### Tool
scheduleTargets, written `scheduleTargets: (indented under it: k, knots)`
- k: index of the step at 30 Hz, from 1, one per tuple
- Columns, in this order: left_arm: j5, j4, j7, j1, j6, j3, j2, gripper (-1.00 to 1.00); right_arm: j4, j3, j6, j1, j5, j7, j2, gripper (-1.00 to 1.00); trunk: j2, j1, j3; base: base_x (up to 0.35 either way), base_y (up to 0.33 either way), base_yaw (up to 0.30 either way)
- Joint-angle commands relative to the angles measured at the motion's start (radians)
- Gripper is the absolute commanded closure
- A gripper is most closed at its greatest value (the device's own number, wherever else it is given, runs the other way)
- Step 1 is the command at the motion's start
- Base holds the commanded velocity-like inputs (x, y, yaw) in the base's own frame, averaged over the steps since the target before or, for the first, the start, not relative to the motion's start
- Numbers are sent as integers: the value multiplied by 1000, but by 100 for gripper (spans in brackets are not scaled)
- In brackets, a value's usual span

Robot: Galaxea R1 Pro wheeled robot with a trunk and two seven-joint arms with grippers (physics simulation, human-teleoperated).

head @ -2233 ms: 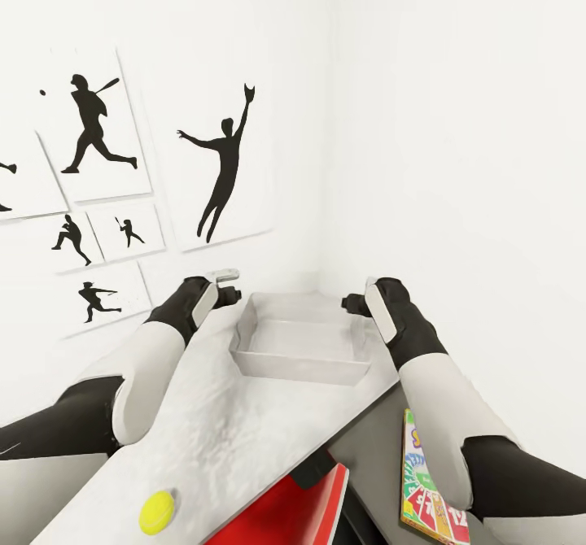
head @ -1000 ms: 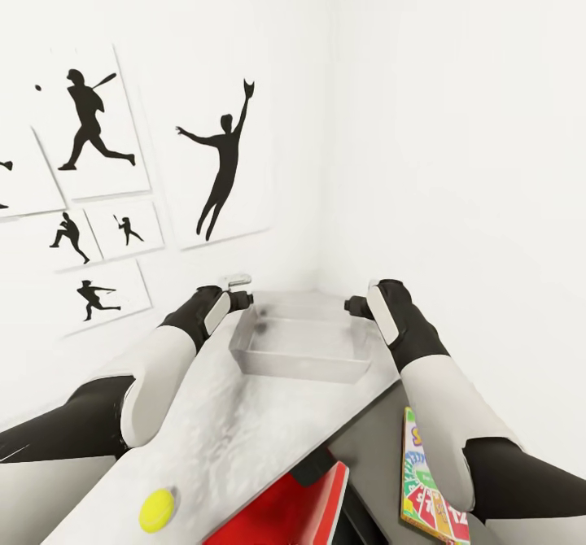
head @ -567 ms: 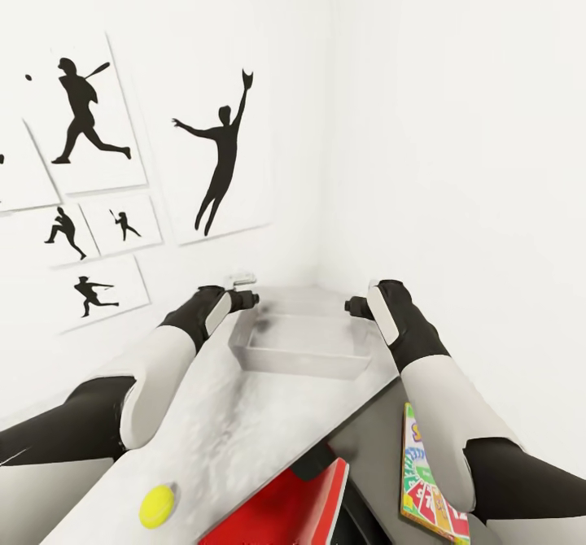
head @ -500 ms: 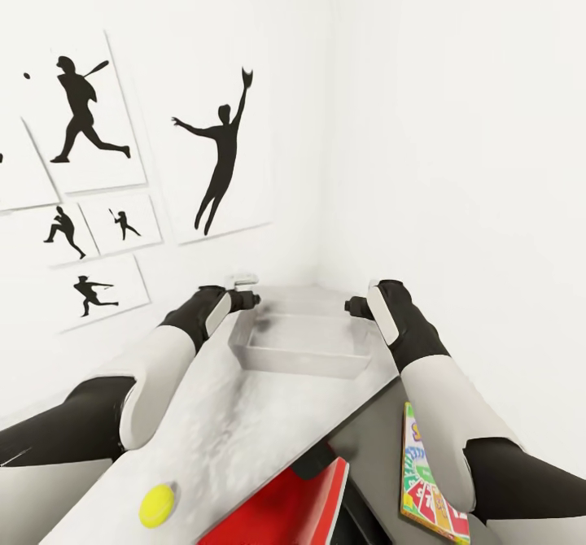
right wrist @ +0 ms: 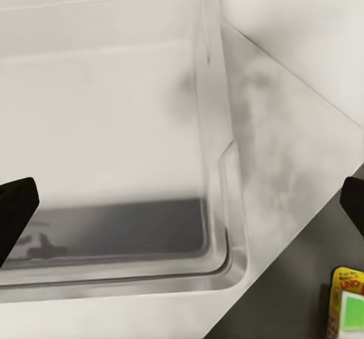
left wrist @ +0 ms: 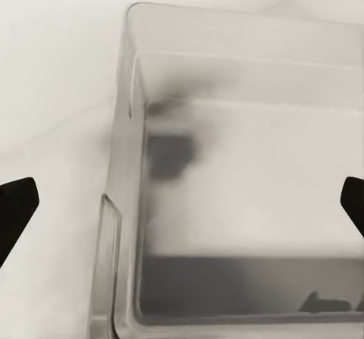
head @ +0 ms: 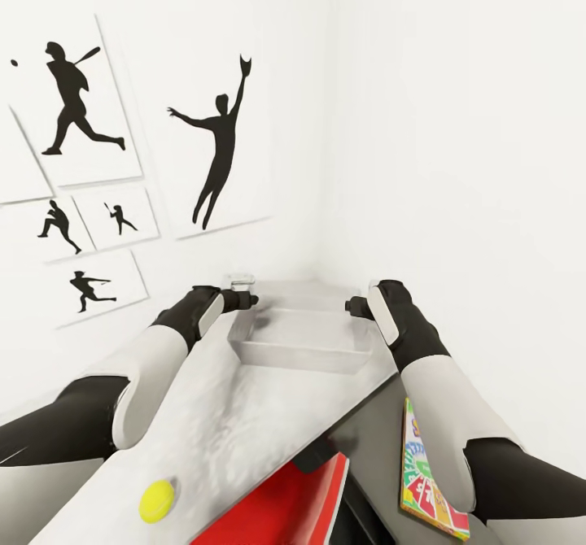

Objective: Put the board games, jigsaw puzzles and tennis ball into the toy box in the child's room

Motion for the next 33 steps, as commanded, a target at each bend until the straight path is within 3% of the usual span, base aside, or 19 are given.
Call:
scheduleTargets:
  k: [1, 6, 15, 33]
  knots:
    - [1, -2, -2, -1, 5, 2, 3, -100, -1, -1, 2, -1, -10, -9, 1, -100, -2, 1, -4, 0, 0, 0]
    - [2, -4, -3, -1, 4, 2, 29, -100, -1, 0, 2, 0, -9, -9, 2, -100, -2, 1, -12, 0, 0, 0]
    - [1, -2, -1, -1, 3, 2, 50, -100, -1, 0, 1, 0, -8, -9, 3, -100, -2, 1, -27, 0, 0, 0]
    - [2, -2, 1, 2, -7, 2, 51, -100, -1, 0, 1, 0, -7, -9, 2, -100, -2, 1, -56, 0, 0, 0]
